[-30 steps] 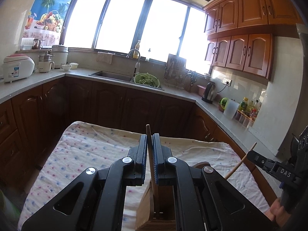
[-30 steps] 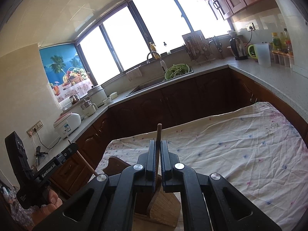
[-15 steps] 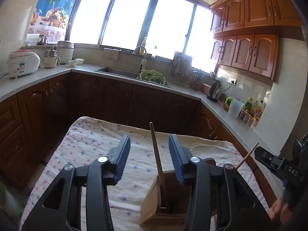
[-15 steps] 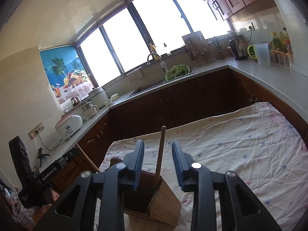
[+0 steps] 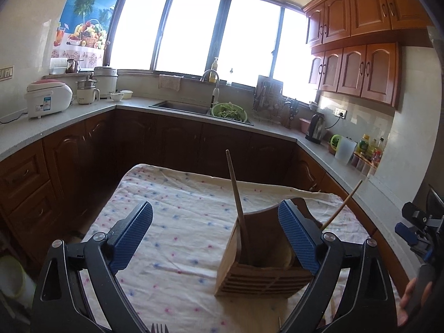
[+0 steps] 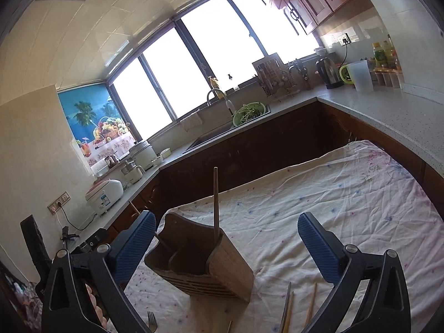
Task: Organize utensils
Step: 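Open right gripper dropping its chopstick into the holder while left gripper releases its chopstick, then withdraw both grippers from the holder back toward the loose utensils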
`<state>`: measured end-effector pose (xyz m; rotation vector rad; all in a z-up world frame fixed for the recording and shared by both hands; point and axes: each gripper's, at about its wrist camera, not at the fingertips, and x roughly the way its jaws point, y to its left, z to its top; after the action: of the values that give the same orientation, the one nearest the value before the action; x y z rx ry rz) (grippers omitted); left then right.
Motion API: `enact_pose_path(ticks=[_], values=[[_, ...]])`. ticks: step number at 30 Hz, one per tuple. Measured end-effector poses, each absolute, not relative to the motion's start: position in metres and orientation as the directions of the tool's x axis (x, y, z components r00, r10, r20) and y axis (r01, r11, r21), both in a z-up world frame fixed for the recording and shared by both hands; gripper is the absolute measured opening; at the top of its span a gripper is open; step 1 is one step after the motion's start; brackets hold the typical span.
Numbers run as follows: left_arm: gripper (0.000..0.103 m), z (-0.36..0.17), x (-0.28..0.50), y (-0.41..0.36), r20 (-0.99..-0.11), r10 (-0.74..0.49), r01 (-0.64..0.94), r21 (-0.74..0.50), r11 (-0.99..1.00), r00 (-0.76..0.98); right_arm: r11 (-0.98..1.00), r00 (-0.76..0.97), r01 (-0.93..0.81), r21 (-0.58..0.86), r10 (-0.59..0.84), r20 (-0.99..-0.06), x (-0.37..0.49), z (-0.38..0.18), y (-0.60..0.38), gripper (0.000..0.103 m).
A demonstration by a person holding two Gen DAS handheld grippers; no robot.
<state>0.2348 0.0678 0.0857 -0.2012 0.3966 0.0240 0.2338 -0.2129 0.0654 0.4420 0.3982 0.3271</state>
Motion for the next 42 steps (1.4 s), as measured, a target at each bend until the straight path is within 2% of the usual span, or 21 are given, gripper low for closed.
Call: enact_pose_path(ticks=[8, 25, 31, 42], values=[[0.096, 0.078, 0.191, 0.058, -0.407, -0.04, -0.034, -0.174, 0.984, 0.913, 0.861, 0.883, -0.191, 0.471, 0.36, -0.3, 0.178, 0.055, -0.235, 0.103], [0.098, 0.032, 0.131, 0.034, -0.509, -0.112, 0.021, -0.181, 0.983, 0.853, 0.895, 0.855, -0.096, 0.435, 0.298, -0.424, 0.093, -0.017, -0.258, 0.103], [0.098, 0.008, 0.127, 0.019, -0.571, -0.137, 0.038, -0.182, 0.983, 0.81, 0.907, 0.824, -0.071, 0.414, 0.288, -0.488, 0.088, -0.04, -0.253, 0.103], [0.098, -0.01, 0.137, -0.011, -0.643, -0.157, 0.088, -0.139, 0.986, 0.749, 0.916, 0.815, -0.071, 0.395, 0.282, -0.507, 0.094, -0.042, -0.253, 0.103]])
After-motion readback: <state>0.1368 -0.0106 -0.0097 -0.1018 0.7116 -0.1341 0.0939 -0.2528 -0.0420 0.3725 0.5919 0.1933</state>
